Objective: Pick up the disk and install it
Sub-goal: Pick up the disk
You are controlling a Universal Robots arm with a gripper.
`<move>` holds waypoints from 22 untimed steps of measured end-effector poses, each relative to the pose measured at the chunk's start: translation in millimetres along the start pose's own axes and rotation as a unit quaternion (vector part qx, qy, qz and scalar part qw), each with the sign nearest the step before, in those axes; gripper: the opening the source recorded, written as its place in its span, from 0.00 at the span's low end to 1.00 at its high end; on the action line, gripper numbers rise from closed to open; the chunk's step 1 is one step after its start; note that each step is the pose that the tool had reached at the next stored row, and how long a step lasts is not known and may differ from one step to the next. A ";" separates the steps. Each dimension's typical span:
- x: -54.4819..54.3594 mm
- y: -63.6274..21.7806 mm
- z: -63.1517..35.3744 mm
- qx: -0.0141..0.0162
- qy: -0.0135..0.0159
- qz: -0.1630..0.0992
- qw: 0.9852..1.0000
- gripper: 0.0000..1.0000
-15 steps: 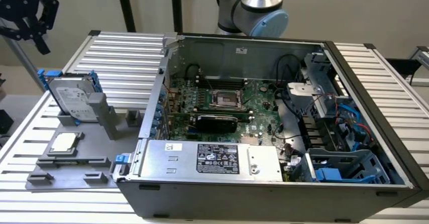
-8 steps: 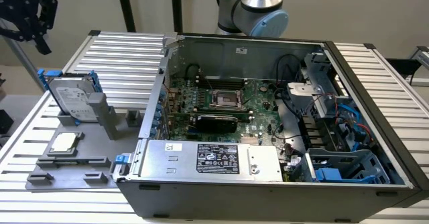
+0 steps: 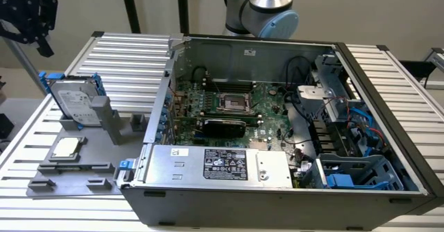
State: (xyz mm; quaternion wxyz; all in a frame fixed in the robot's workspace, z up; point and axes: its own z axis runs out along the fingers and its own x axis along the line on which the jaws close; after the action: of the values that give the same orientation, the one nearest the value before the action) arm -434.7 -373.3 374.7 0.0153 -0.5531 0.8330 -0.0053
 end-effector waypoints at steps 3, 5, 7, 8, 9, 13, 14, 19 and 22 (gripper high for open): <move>0.0 0.0 0.6 -0.001 -0.001 -0.028 1.000 0.11; 0.0 0.0 1.0 -0.001 -0.001 -0.046 0.999 0.11; 0.0 0.0 1.4 -0.001 -0.002 -0.064 0.998 0.11; 0.0 0.0 1.6 -0.001 -0.002 -0.073 0.997 0.11; 0.0 0.1 1.9 -0.002 -0.002 -0.082 0.997 0.11; 0.0 0.1 3.1 -0.003 -0.003 -0.118 0.993 0.11; 0.0 0.1 3.4 -0.003 -0.003 -0.127 0.992 0.11; 0.1 0.1 5.7 -0.007 -0.003 -0.172 0.985 0.11; 0.2 0.2 7.0 -0.012 -0.003 -0.199 0.980 0.11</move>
State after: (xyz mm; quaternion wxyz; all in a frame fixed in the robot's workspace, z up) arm -434.7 -373.3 367.7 0.0099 -0.7079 0.7062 0.0033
